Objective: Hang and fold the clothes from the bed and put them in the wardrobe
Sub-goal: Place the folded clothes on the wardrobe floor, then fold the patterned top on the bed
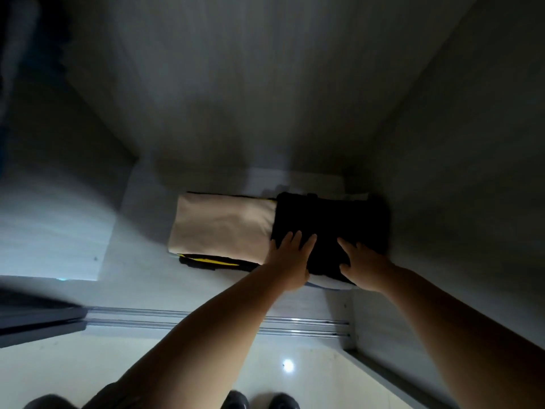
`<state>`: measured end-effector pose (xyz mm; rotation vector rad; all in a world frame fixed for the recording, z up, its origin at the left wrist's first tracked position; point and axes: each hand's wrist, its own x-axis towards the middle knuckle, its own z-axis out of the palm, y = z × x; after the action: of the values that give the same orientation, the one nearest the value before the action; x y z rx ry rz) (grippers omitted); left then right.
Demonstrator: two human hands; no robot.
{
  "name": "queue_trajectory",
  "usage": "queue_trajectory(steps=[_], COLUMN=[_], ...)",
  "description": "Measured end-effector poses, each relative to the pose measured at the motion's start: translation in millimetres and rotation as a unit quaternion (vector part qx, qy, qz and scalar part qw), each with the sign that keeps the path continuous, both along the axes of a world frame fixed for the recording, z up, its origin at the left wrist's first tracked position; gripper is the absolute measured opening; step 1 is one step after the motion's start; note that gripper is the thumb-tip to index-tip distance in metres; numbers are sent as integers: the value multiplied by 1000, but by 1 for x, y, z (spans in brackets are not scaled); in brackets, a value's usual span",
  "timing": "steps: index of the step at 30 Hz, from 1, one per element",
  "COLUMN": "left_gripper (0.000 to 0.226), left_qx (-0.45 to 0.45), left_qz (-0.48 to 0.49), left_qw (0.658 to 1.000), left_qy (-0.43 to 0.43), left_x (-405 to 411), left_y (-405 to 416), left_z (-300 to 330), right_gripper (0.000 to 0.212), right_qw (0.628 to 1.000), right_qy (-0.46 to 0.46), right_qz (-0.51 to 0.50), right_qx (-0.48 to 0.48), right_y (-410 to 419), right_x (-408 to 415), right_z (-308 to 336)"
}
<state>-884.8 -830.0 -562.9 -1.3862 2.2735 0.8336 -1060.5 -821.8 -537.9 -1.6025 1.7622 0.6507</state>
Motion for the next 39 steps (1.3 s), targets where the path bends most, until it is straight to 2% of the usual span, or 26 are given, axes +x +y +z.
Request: queue_trajectory(steps=[5, 10, 14, 17, 23, 28, 33, 35, 39], left_gripper=[62, 40, 40, 39, 32, 33, 27, 26, 26], left_qx=[-67, -108, -138, -152, -180, -152, -116, -127, -178], left_qz=[20, 107, 146, 150, 110, 17, -53, -86, -160], left_qw=[997, 986, 973, 966, 961, 972, 977, 975, 960], left_qy=[33, 65, 111, 144, 177, 180, 170, 162, 145], left_x=[39, 62, 77, 89, 88, 58, 17, -3, -50], left_y=[12, 21, 37, 43, 68, 111, 162, 187, 259], left_z=[115, 239, 333, 377, 424, 434, 442, 447, 455], right_gripper=[52, 36, 36, 36, 32, 30, 29, 27, 26], right_qw=[997, 986, 971, 960, 955, 954, 960, 962, 939], right_qy=[3, -16, -32, -38, -45, -35, -13, -13, -2], right_qz=[-19, -55, -54, -55, -79, -130, -135, -139, -222], right_qx=[-78, -158, -233, -272, -283, -266, -246, -235, -261], right_y=[6, 22, 45, 62, 102, 153, 231, 269, 362], right_x=[14, 41, 68, 89, 100, 76, 45, 28, -12], right_z=[106, 227, 325, 378, 430, 447, 452, 457, 472])
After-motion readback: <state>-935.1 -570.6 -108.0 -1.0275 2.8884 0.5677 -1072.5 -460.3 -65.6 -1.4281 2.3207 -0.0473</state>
